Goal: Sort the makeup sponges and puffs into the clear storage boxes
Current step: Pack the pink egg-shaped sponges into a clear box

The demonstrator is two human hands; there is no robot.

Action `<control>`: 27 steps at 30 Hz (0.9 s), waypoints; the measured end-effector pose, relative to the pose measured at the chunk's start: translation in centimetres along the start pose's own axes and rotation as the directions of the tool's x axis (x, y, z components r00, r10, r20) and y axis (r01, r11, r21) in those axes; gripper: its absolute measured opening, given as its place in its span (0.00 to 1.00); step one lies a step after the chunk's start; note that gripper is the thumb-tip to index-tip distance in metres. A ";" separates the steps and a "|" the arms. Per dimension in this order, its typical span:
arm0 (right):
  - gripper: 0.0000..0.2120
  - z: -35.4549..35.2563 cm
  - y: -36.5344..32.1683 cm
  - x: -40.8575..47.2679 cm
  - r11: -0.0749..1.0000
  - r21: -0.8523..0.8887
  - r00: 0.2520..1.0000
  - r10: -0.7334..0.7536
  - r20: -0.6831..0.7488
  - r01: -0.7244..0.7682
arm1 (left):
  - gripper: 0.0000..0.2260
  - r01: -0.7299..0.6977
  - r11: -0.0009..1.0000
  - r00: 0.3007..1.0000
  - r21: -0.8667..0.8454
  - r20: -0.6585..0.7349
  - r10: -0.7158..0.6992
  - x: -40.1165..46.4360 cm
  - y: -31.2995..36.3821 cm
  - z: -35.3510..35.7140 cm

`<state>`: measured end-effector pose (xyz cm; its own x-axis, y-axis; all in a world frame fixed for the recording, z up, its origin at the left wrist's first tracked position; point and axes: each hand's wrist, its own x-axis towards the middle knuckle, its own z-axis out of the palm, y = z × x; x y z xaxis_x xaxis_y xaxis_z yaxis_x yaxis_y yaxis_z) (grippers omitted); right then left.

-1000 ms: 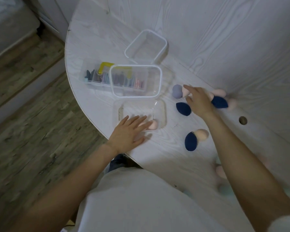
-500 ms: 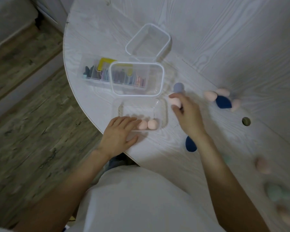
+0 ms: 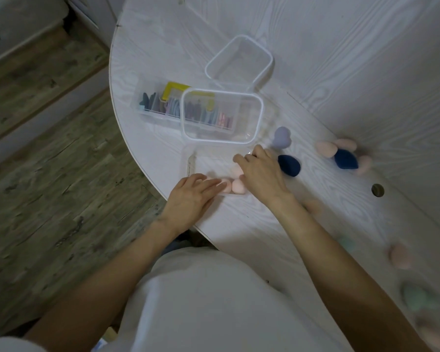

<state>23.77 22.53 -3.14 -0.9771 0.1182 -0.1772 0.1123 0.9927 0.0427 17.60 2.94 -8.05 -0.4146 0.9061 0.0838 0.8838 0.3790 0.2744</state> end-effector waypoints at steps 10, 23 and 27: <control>0.13 0.6 0.6 -0.1 0.992 0.120 0.998 0.034 0.062 -0.041 | 0.17 0.030 0.998 0.999 -0.049 0.024 -0.029 0.2 0.4 -0.9; 0.13 1.2 1.0 -1.0 0.957 0.287 0.993 0.059 -0.102 -0.028 | 0.18 0.075 0.989 0.997 -0.129 -0.005 -0.076 0.6 0.9 -1.9; 0.12 -0.4 2.5 -3.3 0.903 0.428 0.939 0.181 -0.293 -0.040 | 0.13 -0.018 0.985 0.974 -0.173 -0.224 -0.022 2.4 2.0 -3.4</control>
<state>27.23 24.61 -2.10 -0.9500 0.2839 0.1298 0.2182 0.9011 -0.3747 17.68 5.23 -4.05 -0.4718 0.8326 0.2902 0.8401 0.3244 0.4348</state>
